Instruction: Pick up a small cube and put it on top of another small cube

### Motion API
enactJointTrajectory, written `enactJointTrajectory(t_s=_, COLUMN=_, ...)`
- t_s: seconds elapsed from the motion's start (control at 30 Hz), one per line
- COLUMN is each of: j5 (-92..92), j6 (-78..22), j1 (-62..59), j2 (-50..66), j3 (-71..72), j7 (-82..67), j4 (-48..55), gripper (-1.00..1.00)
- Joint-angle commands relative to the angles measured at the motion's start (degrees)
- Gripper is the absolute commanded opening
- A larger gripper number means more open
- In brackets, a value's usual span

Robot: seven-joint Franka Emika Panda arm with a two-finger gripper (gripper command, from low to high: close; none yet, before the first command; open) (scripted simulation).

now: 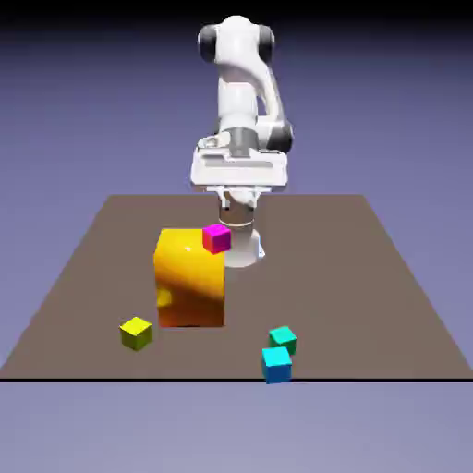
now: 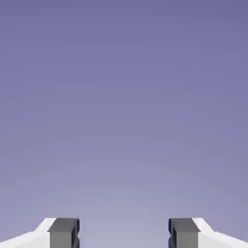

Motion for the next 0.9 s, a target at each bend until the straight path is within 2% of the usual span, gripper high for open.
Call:
enactJointTrajectory(t_s=0.0, j5=-1.94, j6=-1.86, j1=1.71, j2=2.08, j3=-0.51, j7=-0.71, j4=1.03, gripper=0.00)
enactJointTrajectory(t_s=0.87, j5=-52.30, j6=-50.18, j1=46.20, j2=56.07, j3=-13.65, j7=-19.01, j4=27.77, gripper=0.00)
